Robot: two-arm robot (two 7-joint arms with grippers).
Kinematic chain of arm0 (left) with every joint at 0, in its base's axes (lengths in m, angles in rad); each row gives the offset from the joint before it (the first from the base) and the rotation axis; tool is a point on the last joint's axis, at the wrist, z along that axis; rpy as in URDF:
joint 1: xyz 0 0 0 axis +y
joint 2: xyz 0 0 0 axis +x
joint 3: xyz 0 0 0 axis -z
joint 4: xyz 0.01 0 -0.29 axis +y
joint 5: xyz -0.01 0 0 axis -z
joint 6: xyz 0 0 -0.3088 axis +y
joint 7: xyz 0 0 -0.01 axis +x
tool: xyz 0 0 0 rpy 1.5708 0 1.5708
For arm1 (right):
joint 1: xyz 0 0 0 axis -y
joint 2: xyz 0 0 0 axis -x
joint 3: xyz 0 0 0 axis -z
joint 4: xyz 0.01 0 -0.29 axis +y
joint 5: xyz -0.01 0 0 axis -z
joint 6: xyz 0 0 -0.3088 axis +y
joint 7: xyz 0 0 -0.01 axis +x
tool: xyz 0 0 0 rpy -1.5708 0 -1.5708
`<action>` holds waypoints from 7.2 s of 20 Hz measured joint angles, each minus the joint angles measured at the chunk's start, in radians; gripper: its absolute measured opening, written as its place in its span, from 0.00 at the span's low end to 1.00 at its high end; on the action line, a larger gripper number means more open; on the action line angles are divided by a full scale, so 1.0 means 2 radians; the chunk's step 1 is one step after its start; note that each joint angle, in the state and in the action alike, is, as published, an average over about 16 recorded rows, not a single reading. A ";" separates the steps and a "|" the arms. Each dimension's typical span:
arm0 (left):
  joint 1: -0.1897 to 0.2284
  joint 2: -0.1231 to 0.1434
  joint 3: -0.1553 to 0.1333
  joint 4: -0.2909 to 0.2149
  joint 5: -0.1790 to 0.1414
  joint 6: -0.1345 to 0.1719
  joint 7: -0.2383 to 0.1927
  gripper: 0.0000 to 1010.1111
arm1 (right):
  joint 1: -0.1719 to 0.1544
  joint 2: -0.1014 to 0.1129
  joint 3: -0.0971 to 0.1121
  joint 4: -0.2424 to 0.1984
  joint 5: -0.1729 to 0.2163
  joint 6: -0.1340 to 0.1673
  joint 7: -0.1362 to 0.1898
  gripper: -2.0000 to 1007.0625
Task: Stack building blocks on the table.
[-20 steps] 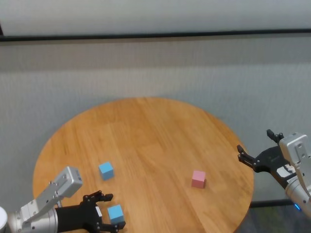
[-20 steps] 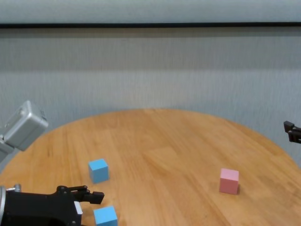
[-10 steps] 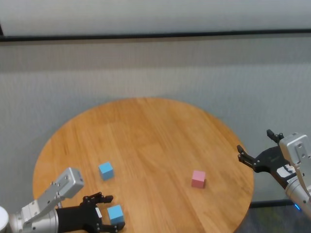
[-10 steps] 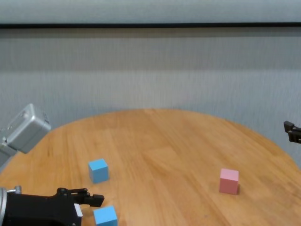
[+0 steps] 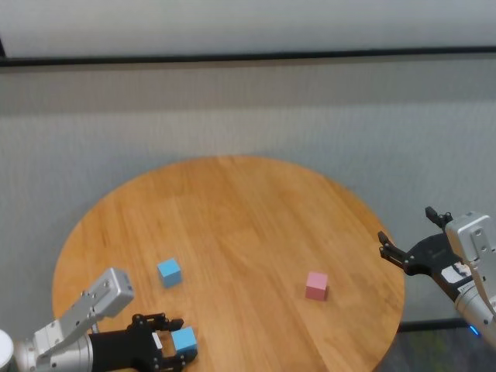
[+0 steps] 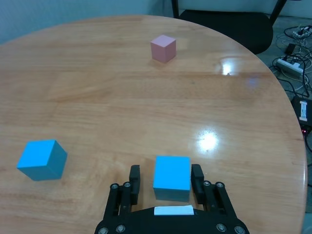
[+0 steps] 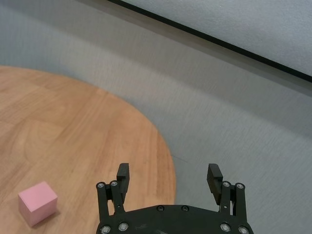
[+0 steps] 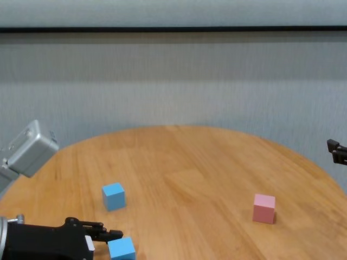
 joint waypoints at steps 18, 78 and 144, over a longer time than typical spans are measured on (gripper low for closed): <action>0.009 0.007 -0.019 -0.062 -0.007 0.036 0.038 0.39 | 0.000 0.000 0.000 0.000 0.000 0.000 0.000 1.00; -0.178 -0.215 -0.012 0.268 0.086 0.022 0.112 0.39 | 0.000 0.000 0.000 0.000 0.000 0.000 0.000 1.00; -0.004 -0.034 -0.104 -0.063 0.000 0.060 0.085 0.99 | 0.099 -0.040 -0.018 0.076 0.090 0.008 0.249 1.00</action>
